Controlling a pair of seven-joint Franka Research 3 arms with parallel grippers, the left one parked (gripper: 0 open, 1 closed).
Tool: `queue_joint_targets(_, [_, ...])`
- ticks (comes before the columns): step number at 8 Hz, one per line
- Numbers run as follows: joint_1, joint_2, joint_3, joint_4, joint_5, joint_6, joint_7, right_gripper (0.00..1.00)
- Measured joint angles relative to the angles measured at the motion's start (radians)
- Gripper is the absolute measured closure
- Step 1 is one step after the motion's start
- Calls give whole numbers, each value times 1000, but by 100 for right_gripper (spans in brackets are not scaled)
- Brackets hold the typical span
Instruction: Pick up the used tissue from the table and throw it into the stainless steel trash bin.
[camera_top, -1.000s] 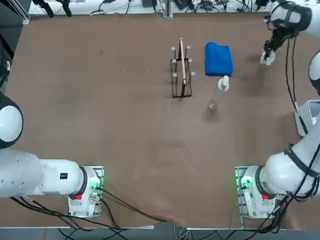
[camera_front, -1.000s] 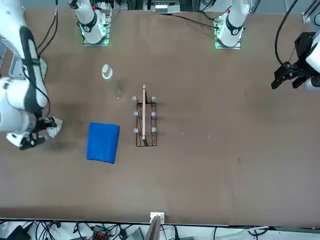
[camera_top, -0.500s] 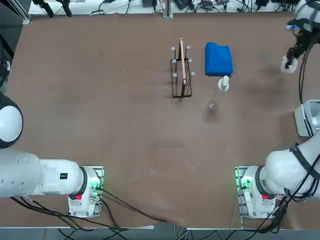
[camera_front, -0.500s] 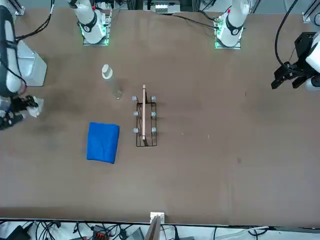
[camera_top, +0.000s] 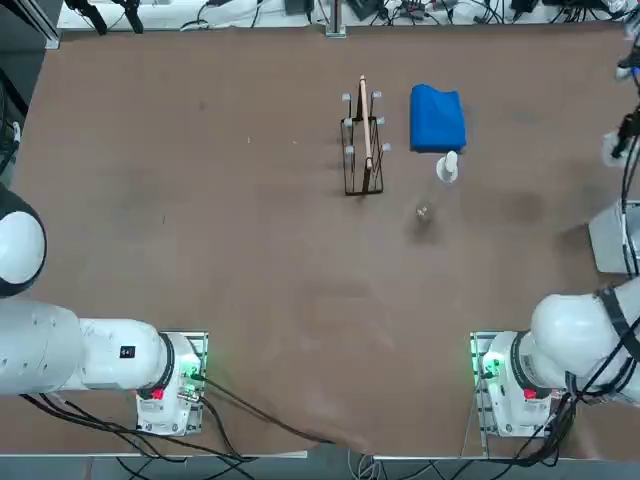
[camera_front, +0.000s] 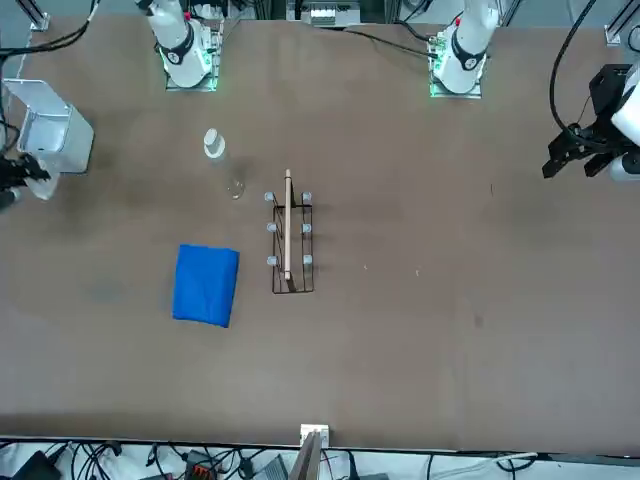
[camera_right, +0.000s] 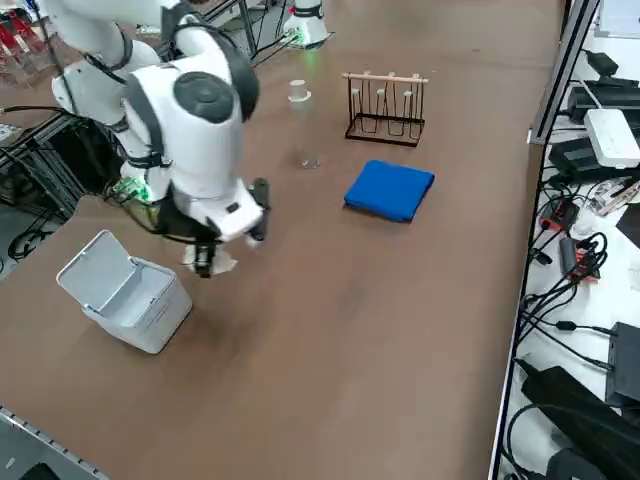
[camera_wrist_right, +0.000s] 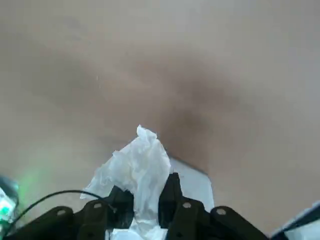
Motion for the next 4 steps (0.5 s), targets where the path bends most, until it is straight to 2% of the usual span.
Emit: queue_joint_targets(4, [-152,-21,-1,-109,-62,9,-135,74])
